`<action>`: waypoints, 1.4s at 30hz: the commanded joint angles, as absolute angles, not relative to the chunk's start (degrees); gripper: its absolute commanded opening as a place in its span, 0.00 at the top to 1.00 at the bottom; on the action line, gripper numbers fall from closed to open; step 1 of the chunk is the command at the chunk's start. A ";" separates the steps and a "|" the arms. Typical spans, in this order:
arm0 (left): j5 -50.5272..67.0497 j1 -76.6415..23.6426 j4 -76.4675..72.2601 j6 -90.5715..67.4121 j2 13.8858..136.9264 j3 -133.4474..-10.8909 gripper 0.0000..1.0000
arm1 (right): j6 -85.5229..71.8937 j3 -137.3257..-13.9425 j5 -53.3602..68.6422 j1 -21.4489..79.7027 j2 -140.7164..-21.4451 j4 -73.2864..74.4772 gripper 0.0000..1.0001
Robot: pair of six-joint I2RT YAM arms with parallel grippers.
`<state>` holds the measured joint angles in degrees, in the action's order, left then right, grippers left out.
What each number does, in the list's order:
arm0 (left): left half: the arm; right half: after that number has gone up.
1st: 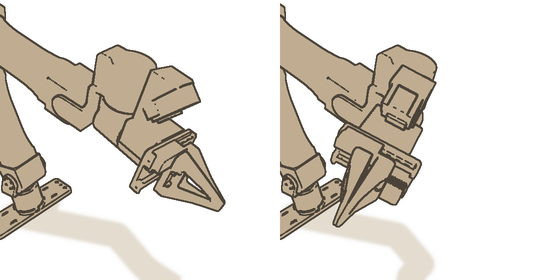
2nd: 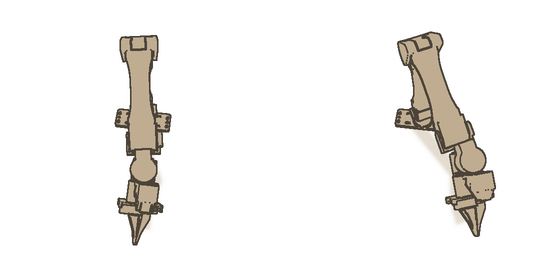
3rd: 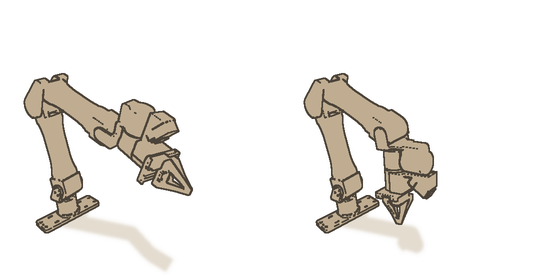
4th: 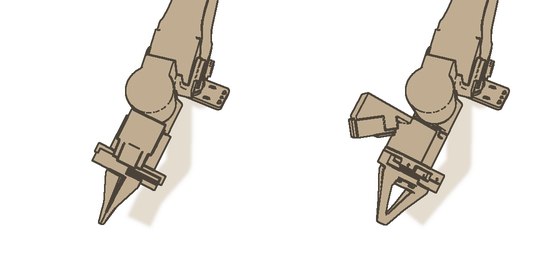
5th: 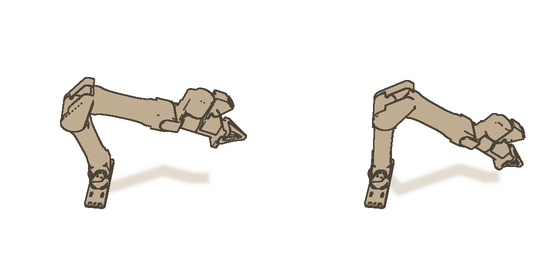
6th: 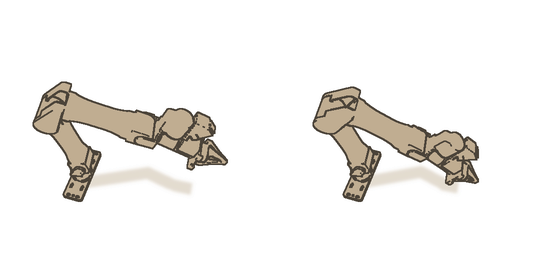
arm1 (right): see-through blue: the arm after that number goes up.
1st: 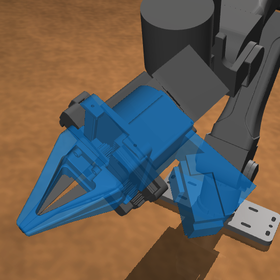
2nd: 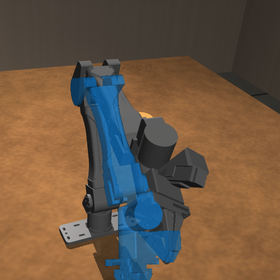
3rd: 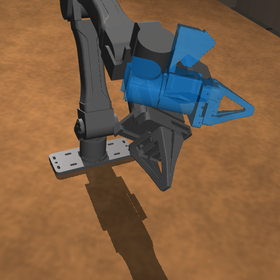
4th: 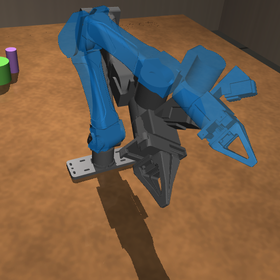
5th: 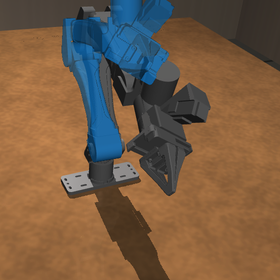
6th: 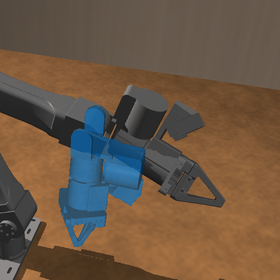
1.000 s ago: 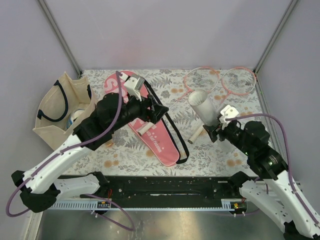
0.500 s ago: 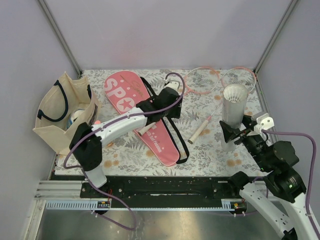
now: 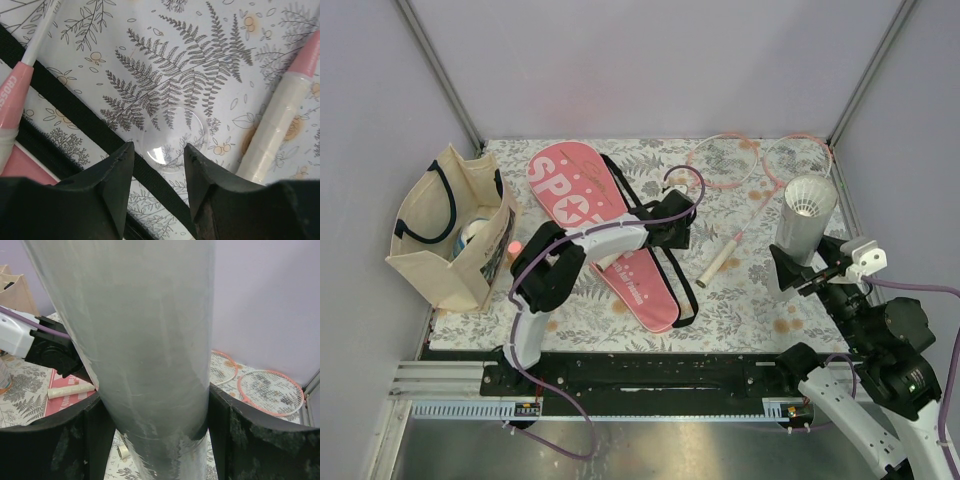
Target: Pack up the badminton gear
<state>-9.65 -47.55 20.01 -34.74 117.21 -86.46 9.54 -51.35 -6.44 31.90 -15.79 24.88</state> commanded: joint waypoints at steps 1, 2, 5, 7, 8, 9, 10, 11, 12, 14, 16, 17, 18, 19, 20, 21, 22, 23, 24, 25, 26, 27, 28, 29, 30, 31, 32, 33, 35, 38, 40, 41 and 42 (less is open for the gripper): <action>-9.14 -47.11 18.10 -35.95 119.00 -90.17 0.53 | 10.72 -54.14 -6.15 32.26 -14.50 20.92 0.48; -9.23 -47.02 18.11 -36.03 119.44 -90.09 0.53 | 10.72 -54.05 -6.07 32.34 -14.59 20.92 0.48; -9.23 -46.85 18.45 -35.25 121.19 -90.17 0.56 | 10.55 -53.70 -5.89 32.34 -14.24 20.83 0.48; -8.70 -46.85 19.77 -35.33 122.69 -90.96 0.57 | 10.55 -53.44 -5.71 32.34 -14.15 20.92 0.48; -8.18 -46.85 19.95 -35.51 123.22 -91.31 0.58 | 10.55 -53.44 -5.71 32.34 -14.15 20.74 0.48; -7.74 -46.85 19.95 -35.59 123.48 -91.32 0.59 | 10.55 -53.35 -5.71 32.34 -14.24 20.57 0.48; -7.30 -46.85 19.60 -35.77 123.66 -91.06 0.60 | 10.63 -53.26 -5.80 32.34 -14.15 20.39 0.48; -7.38 -46.85 19.60 -36.03 123.84 -91.05 0.61 | 10.72 -53.17 -5.80 32.34 -14.15 20.39 0.48; -7.56 -46.76 19.77 -36.04 124.01 -91.05 0.62 | 10.72 -53.09 -5.80 32.34 -14.32 20.39 0.48; -7.56 -46.67 19.77 -36.04 124.36 -91.05 0.68 | 10.72 -53.09 -5.63 32.34 -14.33 20.39 0.48; -7.29 -46.58 19.78 -36.04 124.37 -90.97 0.79 | 10.72 -53.00 -5.28 32.34 -14.42 20.48 0.48; -6.95 -46.76 19.51 -36.04 124.10 -90.71 0.85 | 10.64 -52.91 -5.36 32.34 -14.41 20.39 0.48; -6.60 -46.76 19.34 -36.04 123.75 -90.44 0.90 | 10.63 -52.82 -5.19 32.26 -14.33 20.48 0.48; -6.16 -46.67 19.25 -36.04 123.31 -90.27 0.95 | 10.55 -52.65 -5.36 32.34 -14.50 20.48 0.48; -6.07 -46.67 19.25 -35.95 122.79 -90.18 1.00 | 10.55 -52.47 -5.27 32.26 -14.50 20.39 0.48; -5.89 -46.67 19.25 -35.95 122.00 -89.83 1.00 | 10.55 -52.21 -5.36 32.34 -14.59 20.39 0.48; -5.71 -46.67 19.34 -35.95 121.04 -89.65 1.00 | 10.55 -51.86 -5.27 32.34 -14.68 20.30 0.48; -5.54 -46.67 19.25 -35.86 119.37 -89.21 1.00 | 10.37 -51.42 -5.27 32.34 -14.85 20.30 0.48; -5.19 -46.67 18.99 -35.69 117.88 -88.77 1.00 | 10.11 -50.81 -5.10 32.34 -15.11 20.13 0.47; -4.58 -46.58 18.55 -35.42 116.21 -88.42 1.00 | 9.93 -50.19 -4.58 32.34 -15.20 20.04 0.46; -4.14 -46.50 17.85 -35.42 114.19 -87.55 1.00 | 9.84 -49.23 -3.18 32.26 -15.38 20.21 0.46; -3.70 -46.32 17.15 -35.59 112.17 -86.84 1.00 | 9.93 -48.61 -1.77 32.34 -15.73 20.30 0.46; -3.43 -46.14 16.88 -35.68 110.50 -86.40 1.00 | 10.02 -48.08 -0.45 32.34 -15.91 20.56 0.46; -3.17 -45.97 16.79 -35.77 108.39 -85.87 1.00 | 10.11 -47.38 -0.18 32.34 -16.08 20.57 0.46; -2.90 -45.71 16.96 -35.68 106.80 -85.52 1.00 | 10.11 -46.59 1.48 32.34 -16.17 20.22 0.46; -2.73 -45.27 17.05 -35.51 104.79 -85.00 1.00 | 10.11 -45.89 1.84 32.26 -16.08 19.78 0.46; -2.46 -45.18 17.05 -35.51 102.94 -84.21 1.00 | 10.19 -44.92 1.93 32.34 -16.00 19.25 0.46; -2.03 -44.83 17.14 -35.16 101.01 -83.68 1.00 | 10.46 -44.13 2.02 32.34 -15.91 18.99 0.46; -1.76 -44.21 17.05 -34.54 96.96 -81.84 1.00 | 11.94 -42.63 2.63 32.34 -16.00 18.46 0.46; 1.21 -41.93 15.39 -35.68 90.37 -77.45 1.00 | 14.32 -41.23 4.21 32.34 -16.78 18.63 0.46; 5.34 -39.82 12.67 -37.52 85.98 -73.76 1.00 | 16.77 -40.52 6.66 32.34 -17.75 19.07 0.46; 8.15 -38.51 11.18 -38.92 83.35 -72.09 1.00 | 18.44 -40.43 8.68 32.34 -18.28 19.42 0.45; 11.83 -37.19 9.25 -40.15 81.41 -70.24 1.00 | 19.68 -40.34 10.27 32.26 -18.72 19.60 0.44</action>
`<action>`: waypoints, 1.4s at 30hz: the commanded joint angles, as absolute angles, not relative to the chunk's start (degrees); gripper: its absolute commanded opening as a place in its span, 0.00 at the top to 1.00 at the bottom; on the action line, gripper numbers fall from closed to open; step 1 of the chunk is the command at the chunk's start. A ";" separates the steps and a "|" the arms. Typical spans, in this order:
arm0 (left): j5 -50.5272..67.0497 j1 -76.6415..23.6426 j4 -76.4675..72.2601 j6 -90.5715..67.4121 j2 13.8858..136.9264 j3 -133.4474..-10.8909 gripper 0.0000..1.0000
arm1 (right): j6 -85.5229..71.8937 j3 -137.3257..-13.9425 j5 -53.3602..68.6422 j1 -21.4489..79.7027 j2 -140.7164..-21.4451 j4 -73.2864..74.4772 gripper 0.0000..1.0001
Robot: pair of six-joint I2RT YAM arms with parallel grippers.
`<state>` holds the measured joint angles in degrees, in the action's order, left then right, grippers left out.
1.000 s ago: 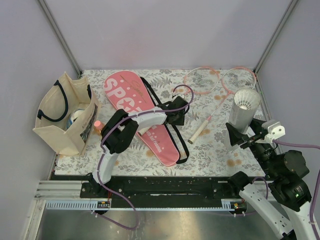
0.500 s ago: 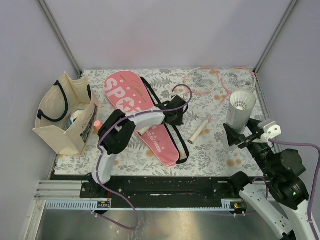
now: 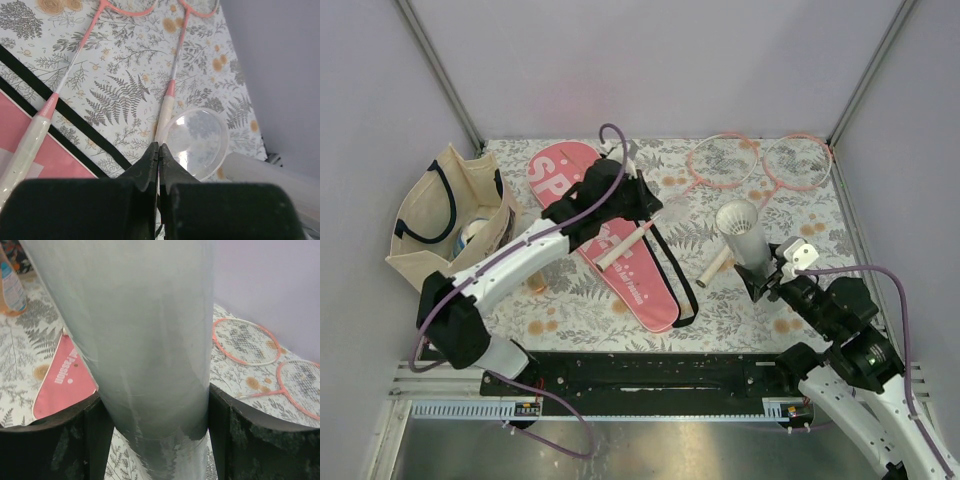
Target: Pack up the badminton gear
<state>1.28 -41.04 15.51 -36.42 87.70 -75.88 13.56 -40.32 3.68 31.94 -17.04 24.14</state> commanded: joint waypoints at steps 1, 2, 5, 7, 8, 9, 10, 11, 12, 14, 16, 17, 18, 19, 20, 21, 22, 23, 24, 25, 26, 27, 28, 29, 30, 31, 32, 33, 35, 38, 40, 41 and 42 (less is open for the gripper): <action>13.95 -36.31 8.01 -41.47 79.82 -69.18 1.00 | 21.08 -40.08 12.20 32.34 -19.42 19.60 0.44; 15.98 -35.25 7.22 -42.44 78.06 -68.56 1.00 | 22.57 -39.90 14.39 32.26 -20.12 19.60 0.44; 22.39 -32.79 4.58 -45.52 73.05 -66.80 1.00 | 25.83 -40.69 17.30 32.34 -23.63 20.91 0.44; 26.96 -31.03 2.65 -47.71 70.24 -66.27 1.00 | 28.90 -41.48 20.81 32.34 -26.35 23.98 0.43; 29.07 -30.50 1.77 -48.68 69.09 -66.10 1.00 | 31.00 -42.44 22.92 32.34 -28.11 26.69 0.43; 30.74 -30.06 1.58 -49.39 68.21 -66.18 1.00 | 32.33 -43.15 23.64 32.34 -29.60 28.02 0.43; 31.72 -29.80 1.84 -49.74 67.42 -66.44 1.00 | 32.43 -43.76 22.86 32.34 -31.01 28.12 0.43; 32.86 -29.79 2.02 -50.27 66.63 -66.53 1.00 | 32.17 -43.86 22.16 32.34 -32.24 27.86 0.43; 34.09 -29.79 1.85 -50.88 65.84 -66.71 1.00 | 32.34 -43.86 21.89 32.34 -32.69 27.34 0.43; 35.94 -29.79 0.97 -53.25 64.43 -66.27 1.00 | 32.52 -44.03 21.01 32.34 -33.66 26.11 0.43; 37.44 -29.79 0.27 -54.40 63.29 -65.66 1.00 | 32.34 -44.64 19.43 32.34 -34.71 25.23 0.43; 37.88 -29.71 0.26 -55.01 62.76 -65.31 1.00 | 32.08 -44.82 18.38 32.34 -35.15 24.70 0.43; 38.40 -29.88 0.26 -55.45 62.49 -64.95 1.00 | 32.08 -45.17 17.76 32.34 -35.77 24.61 0.43; 38.93 -29.88 0.26 -55.89 62.23 -64.52 1.00 | 32.43 -45.61 17.75 32.26 -36.38 24.61 0.43; 39.37 -29.88 0.26 -55.90 61.88 -64.16 1.00 | 32.61 -46.14 17.75 32.34 -36.82 24.70 0.43; 39.46 -29.88 0.35 -55.72 61.53 -63.73 1.00 | 32.69 -46.66 17.84 32.26 -37.44 24.87 0.43; 39.72 -29.88 0.53 -55.64 61.18 -63.37 1.00 | 32.87 -47.10 17.75 32.34 -37.88 24.79 0.44; 39.81 -29.88 0.53 -55.46 61.00 -62.76 1.00 | 32.96 -47.54 17.67 32.34 -38.14 24.87 0.44; 40.16 -29.88 -1.04 -55.63 60.65 -61.97 1.00 | 32.96 -47.90 17.49 32.26 -38.58 24.52 0.44; 40.69 -29.88 -2.53 -56.16 60.38 -60.83 1.00 | 32.96 -48.16 17.23 32.43 -38.93 24.26 0.44; 40.87 -29.88 -3.33 -56.95 60.29 -60.21 1.00 | 33.05 -48.25 17.14 32.43 -39.28 24.08 0.44; 41.04 -29.88 -3.51 -57.13 60.38 -59.94 1.00 | 32.96 -48.60 17.05 32.61 -39.81 23.91 0.44; 41.31 -30.06 -3.34 -56.95 60.29 -59.85 1.00 | 33.05 -48.95 16.79 32.87 -40.34 23.91 0.45; 41.13 -30.15 -2.30 -56.34 60.29 -60.11 1.00 | 32.96 -49.22 16.44 33.13 -40.69 23.82 0.45; 40.87 -30.23 -1.07 -55.73 60.38 -60.29 1.00 | 33.05 -49.48 16.00 33.40 -40.69 23.91 0.45; 40.70 -30.32 -0.10 -54.59 60.29 -60.55 1.00 | 33.22 -49.57 15.47 33.75 -40.69 23.82 0.45; 40.43 -30.41 -0.09 -53.97 60.21 -60.73 1.00 | 33.22 -49.74 14.86 33.92 -40.87 23.82 0.45; 40.26 -30.50 1.57 -53.53 60.29 -60.65 1.00 | 33.40 -50.01 14.51 34.19 -41.13 24.08 0.45; 39.90 -30.67 2.63 -53.26 60.38 -60.65 1.00 | 34.01 -50.62 13.89 34.54 -41.92 24.96 0.44; 38.77 -31.72 4.47 -51.69 60.56 -60.99 1.00 | 34.45 -50.89 12.92 34.89 -42.36 25.14 0.44; 37.27 -32.17 6.49 -50.37 60.56 -61.35 1.00 | 34.45 -50.71 12.92 35.16 -42.45 24.61 0.44; 36.57 -32.17 6.68 -50.19 60.47 -61.17 1.00 | 34.45 -50.71 12.83 35.33 -42.54 24.61 0.44; 36.13 -32.17 6.51 -50.10 60.56 -61.00 1.00 | 34.63 -50.80 12.92 35.42 -42.71 24.52 0.44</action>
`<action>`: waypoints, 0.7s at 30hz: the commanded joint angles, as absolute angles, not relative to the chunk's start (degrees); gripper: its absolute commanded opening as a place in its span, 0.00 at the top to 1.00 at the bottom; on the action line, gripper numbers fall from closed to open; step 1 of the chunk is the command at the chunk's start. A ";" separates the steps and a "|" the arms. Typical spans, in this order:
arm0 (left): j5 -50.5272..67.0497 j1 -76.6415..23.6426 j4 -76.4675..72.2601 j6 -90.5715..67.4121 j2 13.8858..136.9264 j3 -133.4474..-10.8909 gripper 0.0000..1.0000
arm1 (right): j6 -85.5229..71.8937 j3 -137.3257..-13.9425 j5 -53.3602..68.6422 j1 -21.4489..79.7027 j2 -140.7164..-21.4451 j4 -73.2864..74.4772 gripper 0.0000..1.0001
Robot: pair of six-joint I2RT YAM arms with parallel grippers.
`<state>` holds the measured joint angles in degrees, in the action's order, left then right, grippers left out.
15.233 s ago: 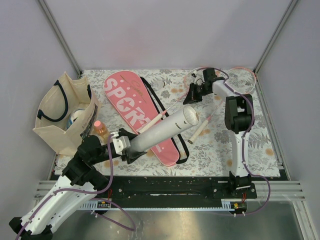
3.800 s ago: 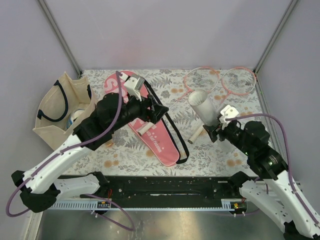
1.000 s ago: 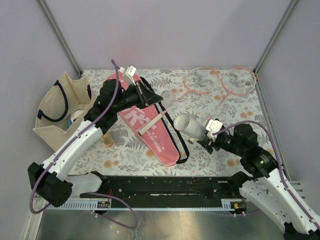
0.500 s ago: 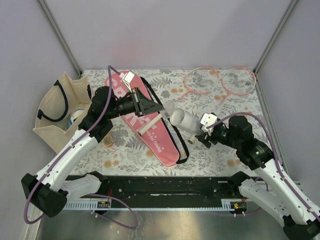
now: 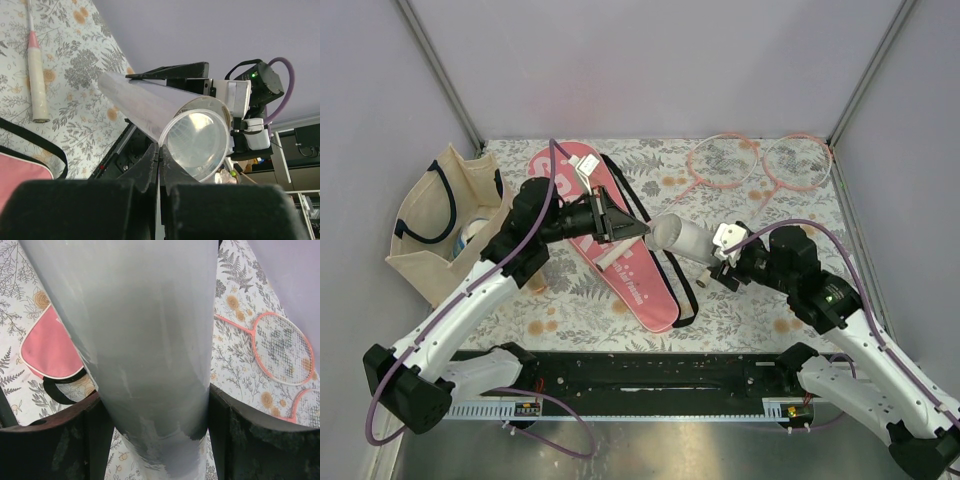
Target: Pack up the badminton gear
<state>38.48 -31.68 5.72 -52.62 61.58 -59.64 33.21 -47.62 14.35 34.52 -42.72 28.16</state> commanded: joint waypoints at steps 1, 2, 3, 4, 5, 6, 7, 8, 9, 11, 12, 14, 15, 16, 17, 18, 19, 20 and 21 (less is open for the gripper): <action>36.04 -32.25 6.59 -49.84 60.64 -61.17 1.00 | 34.63 -50.89 12.75 35.42 -42.98 24.61 0.44; 35.95 -32.43 6.59 -49.75 60.91 -61.43 1.00 | 34.72 -50.98 12.66 35.51 -43.07 24.61 0.44; 35.77 -32.52 6.77 -49.66 60.91 -61.44 1.00 | 34.80 -51.06 12.57 35.68 -43.24 24.70 0.44; 35.68 -32.69 6.77 -49.57 61.00 -61.61 1.00 | 34.89 -51.15 12.66 35.68 -43.33 24.78 0.44; 35.34 -32.78 6.85 -49.48 61.08 -61.61 1.00 | 34.98 -51.15 12.74 35.77 -43.42 24.70 0.44; 34.81 -33.04 7.12 -49.40 61.26 -61.70 1.00 | 34.89 -51.15 12.83 35.95 -43.59 24.61 0.44; 34.46 -33.31 7.47 -48.96 61.26 -61.96 1.00 | 34.81 -51.24 13.09 36.03 -43.85 24.70 0.44; 33.93 -33.48 7.99 -48.52 61.35 -62.22 1.00 | 34.80 -51.33 13.01 36.12 -43.77 24.70 0.44; 33.32 -33.92 8.61 -47.99 61.35 -62.49 1.00 | 34.72 -51.33 12.92 36.38 -44.12 24.78 0.44; 32.00 -34.54 9.49 -47.03 61.35 -63.01 1.00 | 34.63 -51.33 12.83 36.82 -44.30 24.61 0.44; 31.47 -34.72 10.01 -46.59 61.35 -63.28 1.00 | 34.63 -51.33 12.83 37.00 -44.38 24.61 0.44; 30.24 -35.15 10.98 -45.79 61.35 -63.81 1.00 | 34.54 -51.24 12.75 37.44 -44.47 24.61 0.44; 29.63 -35.42 11.68 -45.36 61.35 -63.98 1.00 | 34.45 -51.15 12.66 37.62 -44.47 24.61 0.44; 29.01 -35.59 12.30 -44.92 61.35 -64.25 1.00 | 34.45 -51.15 12.48 37.70 -44.65 24.52 0.44; 28.22 -35.86 12.83 -44.48 61.43 -64.34 1.00 | 34.45 -51.07 12.39 37.97 -44.47 24.52 0.44; 27.52 -36.03 13.44 -43.95 61.44 -64.51 1.00 | 34.28 -51.06 12.22 38.06 -44.47 24.35 0.44; 27.07 -36.21 13.80 -43.42 61.52 -64.60 1.00 | 34.19 -50.98 12.22 38.06 -44.39 24.26 0.44; 26.64 -36.30 14.32 -43.07 61.44 -64.77 1.00 | 34.10 -50.80 12.22 38.23 -44.47 24.17 0.44; 26.11 -36.65 14.67 -42.72 61.52 -64.78 1.00 | 33.93 -50.71 12.30 38.32 -44.39 23.82 0.44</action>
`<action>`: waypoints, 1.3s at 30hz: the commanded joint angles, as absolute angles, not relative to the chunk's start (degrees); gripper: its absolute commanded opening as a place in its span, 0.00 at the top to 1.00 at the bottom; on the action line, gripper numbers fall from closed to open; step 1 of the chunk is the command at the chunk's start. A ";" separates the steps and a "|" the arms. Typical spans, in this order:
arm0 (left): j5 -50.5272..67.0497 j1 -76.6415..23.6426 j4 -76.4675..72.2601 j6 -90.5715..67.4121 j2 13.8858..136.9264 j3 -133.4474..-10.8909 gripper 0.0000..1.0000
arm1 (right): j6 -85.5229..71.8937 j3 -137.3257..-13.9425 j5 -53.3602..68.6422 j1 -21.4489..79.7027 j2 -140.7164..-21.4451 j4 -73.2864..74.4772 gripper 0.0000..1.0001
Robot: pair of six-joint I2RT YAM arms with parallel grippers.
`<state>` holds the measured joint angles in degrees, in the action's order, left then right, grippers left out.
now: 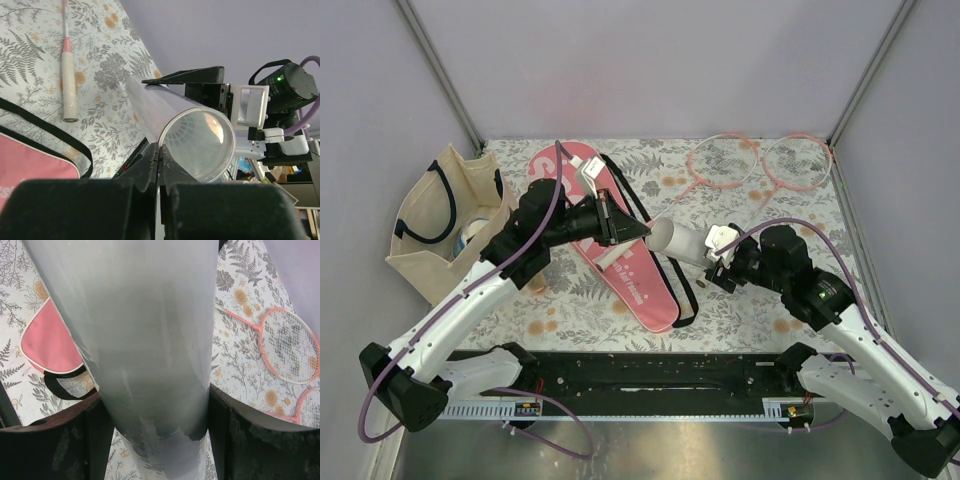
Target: Pack up the badminton gear
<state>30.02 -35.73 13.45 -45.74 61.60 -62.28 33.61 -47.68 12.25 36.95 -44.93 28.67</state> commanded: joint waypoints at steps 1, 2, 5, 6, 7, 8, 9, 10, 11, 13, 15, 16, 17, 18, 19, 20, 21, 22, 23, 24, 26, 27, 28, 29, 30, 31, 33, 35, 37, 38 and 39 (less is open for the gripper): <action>25.67 -37.09 15.03 -42.37 61.52 -64.86 1.00 | 33.49 -50.63 12.30 38.32 -44.21 23.56 0.44; 24.62 -37.26 15.64 -41.58 61.52 -64.86 1.00 | 33.31 -50.45 12.48 38.32 -44.30 23.29 0.44; 21.54 -38.76 16.35 -39.38 61.08 -64.86 1.00 | 32.52 -50.19 13.36 38.41 -44.65 22.77 0.44; 20.58 -39.11 16.35 -38.85 61.00 -64.78 1.00 | 32.08 -50.10 13.71 38.58 -44.91 22.42 0.44; 19.70 -39.63 16.26 -38.15 61.08 -64.86 1.00 | 31.82 -50.10 13.71 38.50 -45.09 22.24 0.44; 18.99 -40.07 16.26 -37.62 61.26 -64.78 1.00 | 31.29 -50.10 13.97 38.58 -45.26 21.98 0.45; 18.64 -40.43 16.61 -37.10 61.35 -65.04 1.00 | 30.94 -50.10 14.24 38.58 -45.52 21.62 0.45; 17.50 -40.69 17.13 -36.48 61.70 -65.13 1.00 | 30.59 -50.10 14.50 38.76 -45.70 21.36 0.45; 16.71 -41.22 17.75 -35.87 62.05 -65.47 1.00 | 30.24 -50.10 14.50 38.67 -46.05 21.01 0.45; 14.86 -42.27 19.24 -34.37 62.75 -66.18 1.00 | 29.62 -50.18 14.41 38.76 -46.49 20.83 0.45; 12.49 -43.41 21.17 -32.62 63.45 -67.06 1.00 | 29.01 -50.45 14.06 38.93 -47.02 20.83 0.45; 11.18 -43.94 22.05 -32.09 63.46 -67.23 0.95 | 28.83 -50.36 13.80 38.85 -47.28 20.83 0.46; 10.47 -44.38 22.76 -31.65 63.63 -67.58 0.87 | 28.83 -50.36 13.54 38.85 -47.55 20.74 0.45; 9.85 -44.65 23.11 -31.38 63.63 -67.59 0.82 | 28.83 -50.36 13.54 38.93 -47.64 20.74 0.45; 9.41 -44.82 23.55 -31.20 63.63 -67.50 0.80 | 28.92 -50.36 13.54 38.85 -47.72 20.83 0.45; 8.80 -44.82 23.73 -31.03 63.63 -67.76 0.78 | 28.92 -50.36 13.54 38.85 -47.90 20.83 0.45; 8.35 -45.09 24.17 -30.94 63.72 -67.85 0.76 | 28.92 -50.45 13.62 38.93 -47.99 20.83 0.45; 8.18 -45.26 24.52 -30.42 63.81 -68.20 0.75 | 29.00 -50.45 13.80 38.85 -48.25 20.83 0.45; 7.74 -45.52 24.96 -29.89 64.07 -68.46 0.73 | 29.00 -50.54 13.89 38.85 -48.43 20.74 0.45; 7.30 -45.79 25.22 -29.62 64.25 -68.73 0.73 | 28.92 -50.62 13.89 38.85 -48.78 20.83 0.45; 6.42 -46.40 26.45 -28.83 64.68 -69.43 0.72 | 28.92 -50.80 14.24 38.94 -49.13 21.09 0.45; 5.89 -46.75 27.06 -28.57 64.95 -69.96 0.72 | 28.92 -50.97 14.41 38.94 -49.39 21.35 0.45; 5.19 -47.02 27.94 -27.96 65.13 -70.74 0.71 | 29.00 -51.06 14.76 38.85 -49.57 21.62 0.45; 4.23 -47.37 29.08 -27.51 65.39 -71.36 0.69 | 28.92 -51.24 14.85 39.02 -49.74 21.80 0.45; 3.00 -47.55 30.31 -27.25 65.74 -72.06 0.69 | 29.00 -51.24 14.85 38.94 -49.92 22.06 0.45; 1.77 -47.64 31.28 -27.16 65.74 -72.51 0.69 | 28.92 -51.24 14.77 39.02 -49.92 22.15 0.45; 0.27 -47.64 32.25 -27.42 65.39 -73.04 0.69 | 29.00 -51.07 14.77 38.94 -49.66 22.06 0.45; -3.24 -47.64 33.31 -27.68 64.78 -73.65 0.69 | 28.92 -50.89 14.68 39.02 -49.40 22.24 0.45; -3.26 -47.64 33.66 -27.95 64.25 -74.09 0.69 | 28.92 -50.89 14.68 39.02 -49.31 22.59 0.45; -2.64 -47.72 33.66 -28.12 64.07 -74.44 0.69 | 28.92 -50.98 14.76 39.02 -49.39 22.67 0.45; -1.59 -47.64 33.58 -28.12 64.07 -74.62 0.69 | 28.83 -50.89 14.68 38.94 -49.39 22.85 0.45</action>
<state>-0.30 -47.20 32.42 -28.49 65.19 -71.59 29.50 -47.66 12.51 38.15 -50.41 28.53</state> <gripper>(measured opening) 0.311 0.731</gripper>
